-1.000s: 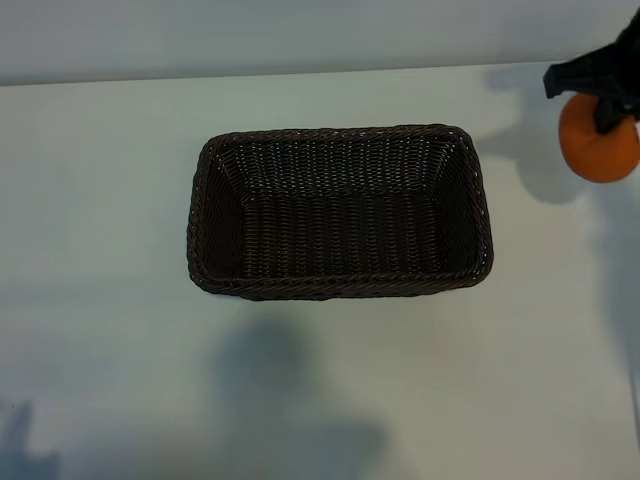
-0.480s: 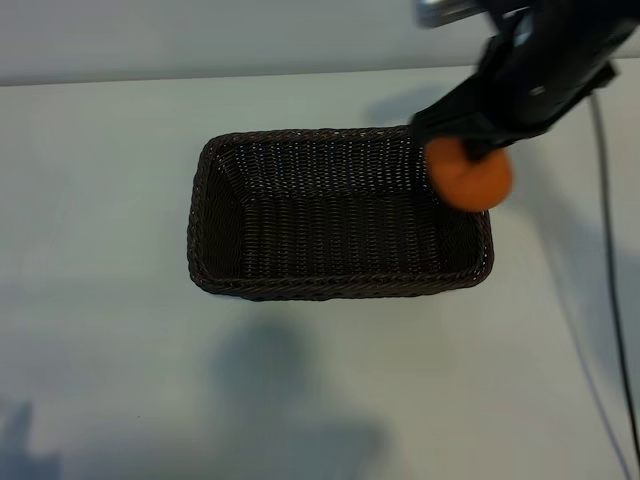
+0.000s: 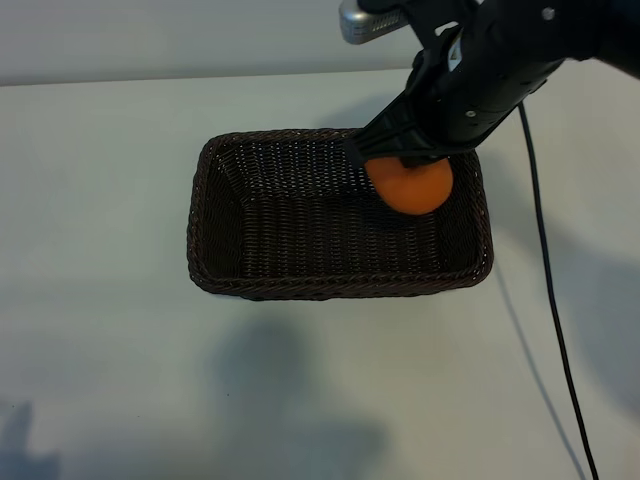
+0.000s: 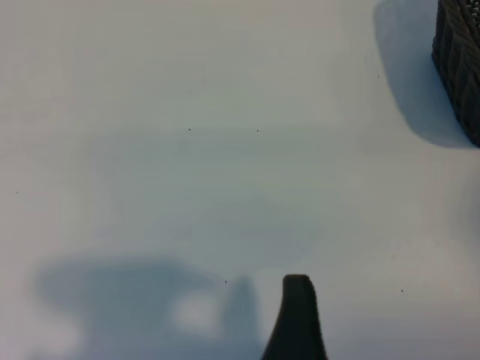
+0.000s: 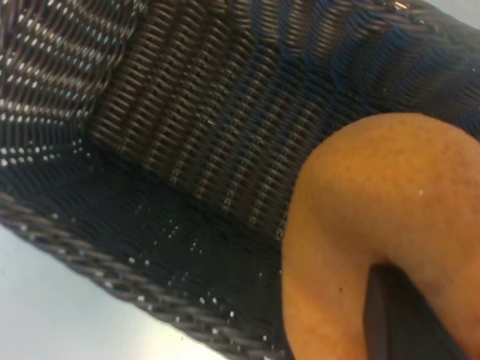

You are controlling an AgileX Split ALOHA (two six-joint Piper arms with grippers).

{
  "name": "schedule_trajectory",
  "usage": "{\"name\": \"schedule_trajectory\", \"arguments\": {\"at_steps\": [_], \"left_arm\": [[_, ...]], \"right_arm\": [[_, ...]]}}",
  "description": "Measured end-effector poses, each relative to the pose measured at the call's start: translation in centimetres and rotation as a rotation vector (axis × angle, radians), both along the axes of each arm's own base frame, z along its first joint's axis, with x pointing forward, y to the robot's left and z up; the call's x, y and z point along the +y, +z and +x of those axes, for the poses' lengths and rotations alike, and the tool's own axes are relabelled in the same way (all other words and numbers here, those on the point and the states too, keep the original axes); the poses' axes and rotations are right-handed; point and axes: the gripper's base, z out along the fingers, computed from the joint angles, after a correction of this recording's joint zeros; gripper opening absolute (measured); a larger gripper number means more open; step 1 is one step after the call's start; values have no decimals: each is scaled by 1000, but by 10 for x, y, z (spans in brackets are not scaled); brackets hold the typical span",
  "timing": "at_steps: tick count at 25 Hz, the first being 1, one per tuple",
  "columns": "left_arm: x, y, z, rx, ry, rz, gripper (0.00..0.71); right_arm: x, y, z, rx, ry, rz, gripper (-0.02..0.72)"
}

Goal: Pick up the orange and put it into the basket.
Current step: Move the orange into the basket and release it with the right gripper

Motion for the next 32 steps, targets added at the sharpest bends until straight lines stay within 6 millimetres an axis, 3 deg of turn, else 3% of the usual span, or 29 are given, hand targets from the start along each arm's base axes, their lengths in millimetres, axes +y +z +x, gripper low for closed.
{"name": "schedule_trajectory", "arguments": {"at_steps": [7, 12, 17, 26, 28, 30, 32], "left_arm": [[0, 0, 0, 0, 0, 0, 592], [0, 0, 0, 0, 0, 0, 592], [0, 0, 0, 0, 0, 0, 592], [0, 0, 0, 0, 3, -5, 592], [0, 0, 0, 0, 0, 0, 592], [0, 0, 0, 0, 0, 0, 592], [0, 0, 0, 0, 0, 0, 592]], "right_arm": [[17, -57, 31, 101, 4, -57, 83], [27, -83, 49, 143, 16, -86, 83], [30, -110, 55, 195, 22, -115, 83], [31, -120, 56, 214, 22, -122, 92], [31, -118, 57, 216, 22, -123, 138], [31, -116, 57, 229, 22, -129, 229], [32, -112, 57, 242, 23, -133, 387]]}}
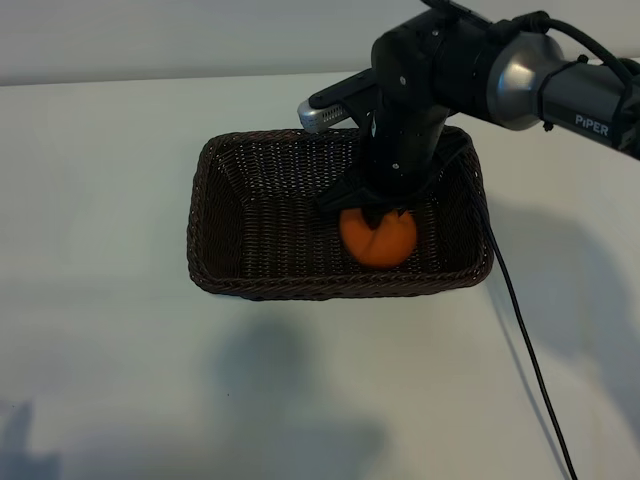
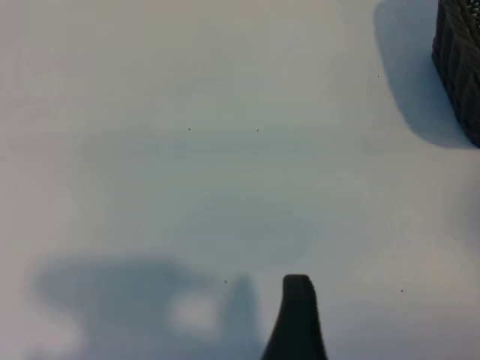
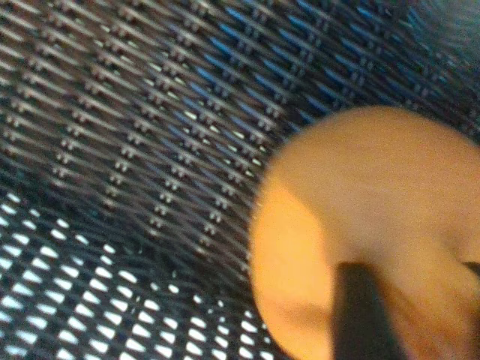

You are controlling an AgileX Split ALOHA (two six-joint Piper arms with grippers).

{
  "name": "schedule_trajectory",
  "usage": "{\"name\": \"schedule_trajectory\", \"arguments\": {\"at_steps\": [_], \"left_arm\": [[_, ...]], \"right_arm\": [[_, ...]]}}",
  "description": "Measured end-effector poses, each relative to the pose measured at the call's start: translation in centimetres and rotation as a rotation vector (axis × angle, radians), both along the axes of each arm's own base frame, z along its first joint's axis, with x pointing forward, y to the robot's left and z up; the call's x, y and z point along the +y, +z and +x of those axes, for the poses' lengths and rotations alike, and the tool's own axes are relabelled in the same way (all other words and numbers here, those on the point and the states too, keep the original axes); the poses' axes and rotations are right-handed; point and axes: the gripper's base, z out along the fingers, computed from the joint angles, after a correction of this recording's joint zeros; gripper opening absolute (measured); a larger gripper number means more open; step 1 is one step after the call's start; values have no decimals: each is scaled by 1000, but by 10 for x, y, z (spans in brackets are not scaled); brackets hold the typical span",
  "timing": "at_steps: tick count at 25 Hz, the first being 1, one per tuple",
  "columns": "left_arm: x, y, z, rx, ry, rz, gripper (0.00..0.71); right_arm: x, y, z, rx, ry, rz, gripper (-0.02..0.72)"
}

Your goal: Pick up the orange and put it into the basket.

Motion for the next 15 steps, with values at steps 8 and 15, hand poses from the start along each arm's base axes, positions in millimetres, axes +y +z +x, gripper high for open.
{"name": "schedule_trajectory", "arguments": {"at_steps": [8, 15], "left_arm": [[0, 0, 0, 0, 0, 0, 592], [0, 0, 0, 0, 0, 0, 592]], "right_arm": [[-1, 18, -5, 12, -4, 14, 700], [-8, 56, 5, -71, -7, 7, 611]]}}
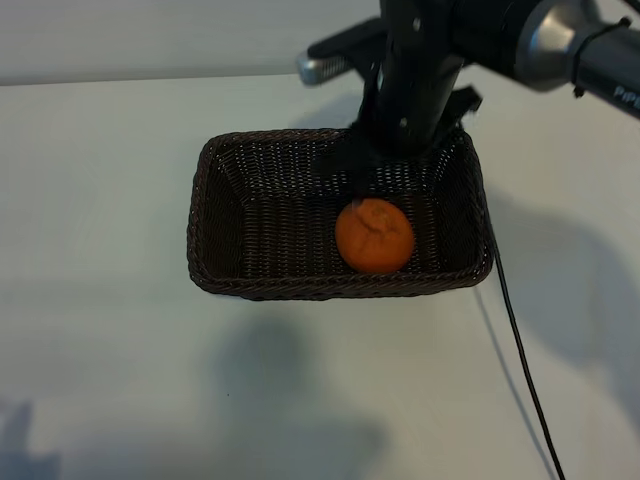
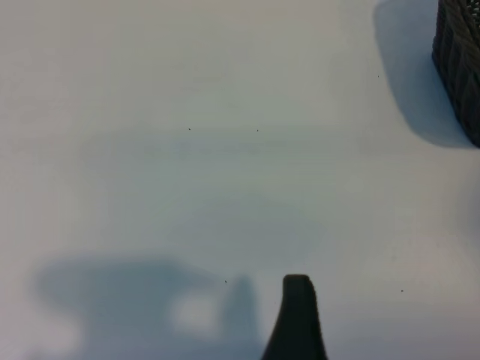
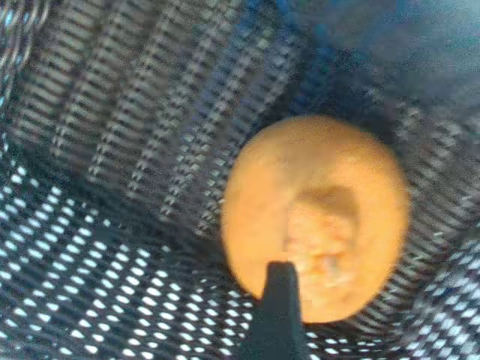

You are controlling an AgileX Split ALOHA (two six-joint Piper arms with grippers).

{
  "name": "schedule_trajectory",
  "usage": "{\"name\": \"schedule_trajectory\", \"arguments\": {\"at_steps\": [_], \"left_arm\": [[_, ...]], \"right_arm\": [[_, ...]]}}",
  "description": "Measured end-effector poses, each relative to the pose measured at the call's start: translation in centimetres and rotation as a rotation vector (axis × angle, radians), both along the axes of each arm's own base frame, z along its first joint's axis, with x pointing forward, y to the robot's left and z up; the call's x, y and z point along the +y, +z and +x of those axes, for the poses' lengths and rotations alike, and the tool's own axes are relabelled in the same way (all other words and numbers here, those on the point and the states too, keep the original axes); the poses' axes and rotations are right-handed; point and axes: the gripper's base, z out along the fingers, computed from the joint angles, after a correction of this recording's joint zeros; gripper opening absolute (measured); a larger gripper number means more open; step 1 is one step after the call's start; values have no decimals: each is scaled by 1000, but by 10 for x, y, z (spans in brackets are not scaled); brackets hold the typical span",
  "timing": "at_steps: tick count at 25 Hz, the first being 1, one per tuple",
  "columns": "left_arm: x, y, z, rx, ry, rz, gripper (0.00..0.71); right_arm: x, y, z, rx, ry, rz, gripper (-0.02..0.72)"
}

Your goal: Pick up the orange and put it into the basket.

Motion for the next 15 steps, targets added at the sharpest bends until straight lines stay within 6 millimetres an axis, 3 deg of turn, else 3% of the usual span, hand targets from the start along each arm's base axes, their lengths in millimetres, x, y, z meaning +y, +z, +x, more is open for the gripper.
{"name": "schedule_trajectory", "arguments": {"at_steps": [4, 9, 15], "left_arm": [[0, 0, 0, 0, 0, 0, 592], [0, 0, 0, 0, 0, 0, 592], [0, 0, 0, 0, 0, 0, 592]], "right_arm": [[-25, 22, 15, -19, -63, 2, 592], [-66, 32, 31, -33, -154, 1, 591], [-149, 33, 49, -29, -329, -9, 589]]}}
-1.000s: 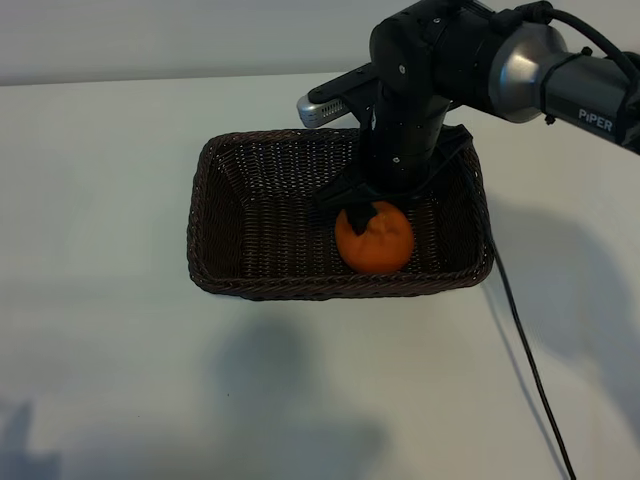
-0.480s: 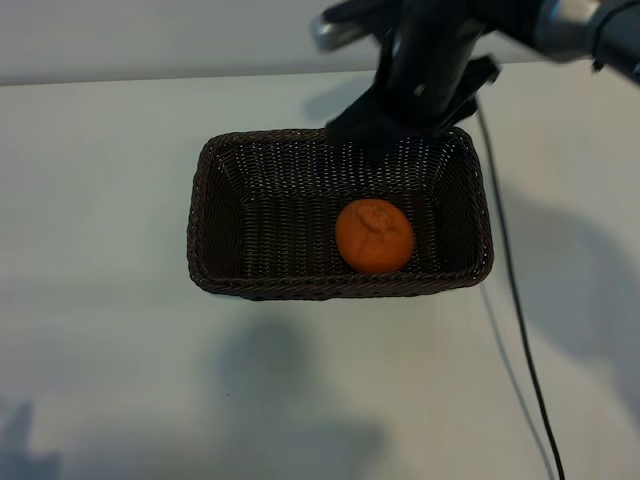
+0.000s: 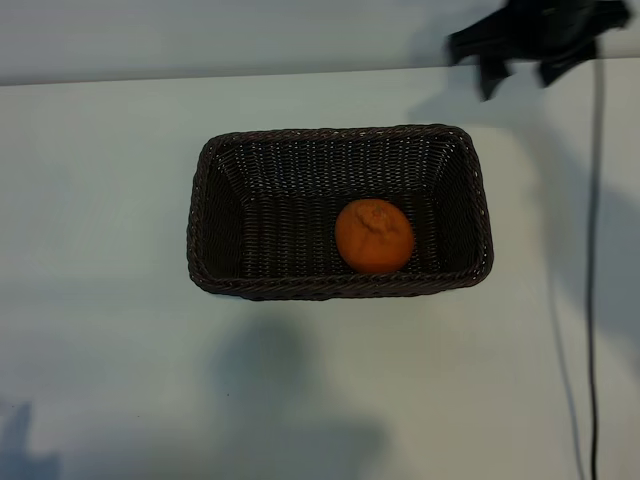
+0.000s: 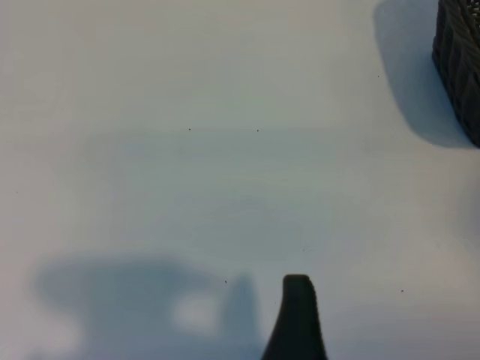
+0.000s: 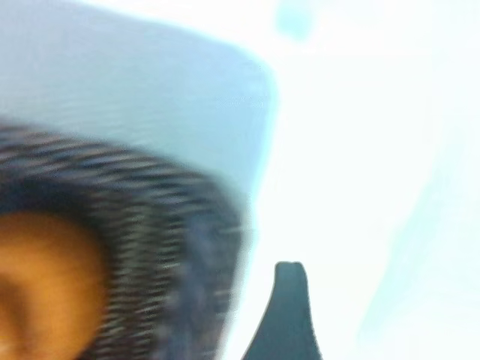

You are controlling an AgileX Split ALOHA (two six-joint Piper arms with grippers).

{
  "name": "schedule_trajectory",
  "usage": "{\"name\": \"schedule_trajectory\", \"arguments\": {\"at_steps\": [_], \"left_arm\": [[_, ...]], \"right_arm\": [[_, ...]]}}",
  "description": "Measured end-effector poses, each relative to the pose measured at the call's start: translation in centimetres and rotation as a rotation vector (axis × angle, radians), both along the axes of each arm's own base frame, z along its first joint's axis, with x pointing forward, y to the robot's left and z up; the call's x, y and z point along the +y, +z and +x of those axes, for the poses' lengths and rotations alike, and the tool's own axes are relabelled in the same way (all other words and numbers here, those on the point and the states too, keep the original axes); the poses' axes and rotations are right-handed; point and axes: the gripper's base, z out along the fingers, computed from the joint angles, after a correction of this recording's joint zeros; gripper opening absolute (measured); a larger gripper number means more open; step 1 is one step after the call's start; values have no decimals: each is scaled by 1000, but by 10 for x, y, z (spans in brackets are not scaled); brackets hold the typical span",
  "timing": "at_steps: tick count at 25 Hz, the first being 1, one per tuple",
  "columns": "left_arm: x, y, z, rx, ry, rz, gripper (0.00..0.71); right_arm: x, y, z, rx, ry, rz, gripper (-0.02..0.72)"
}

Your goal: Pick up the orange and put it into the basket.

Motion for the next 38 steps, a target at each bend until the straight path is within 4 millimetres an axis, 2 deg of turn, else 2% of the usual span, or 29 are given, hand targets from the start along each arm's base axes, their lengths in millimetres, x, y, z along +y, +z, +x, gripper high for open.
{"name": "schedule_trajectory", "arguments": {"at_steps": [6, 9, 11, 15, 18, 22, 25, 28, 31, 34, 38], "left_arm": [[0, 0, 0, 0, 0, 0, 592], [0, 0, 0, 0, 0, 0, 592], [0, 0, 0, 0, 0, 0, 592], [0, 0, 0, 0, 0, 0, 592], [0, 0, 0, 0, 0, 0, 592], [0, 0, 0, 0, 0, 0, 592], [0, 0, 0, 0, 0, 0, 592], [0, 0, 0, 0, 0, 0, 592], [0, 0, 0, 0, 0, 0, 592], [0, 0, 0, 0, 0, 0, 592], [0, 0, 0, 0, 0, 0, 592]], "right_arm": [[-82, 0, 2, 8, -171, 3, 585], [-111, 0, -2, 13, -239, 23, 585], [-122, 0, -4, 14, -264, 43, 585], [-124, 2, -5, 8, -261, 64, 585], [-123, 13, -9, -16, -257, 67, 585], [-121, 42, -21, -85, -254, 63, 585], [-117, 79, -41, -170, -250, 59, 584], [-112, 119, -69, -268, -247, 55, 584], [-105, 154, -106, -349, -242, 51, 584], [-99, 177, -140, -419, -240, 51, 584], [-87, 208, -202, -540, -232, 46, 584]]}}
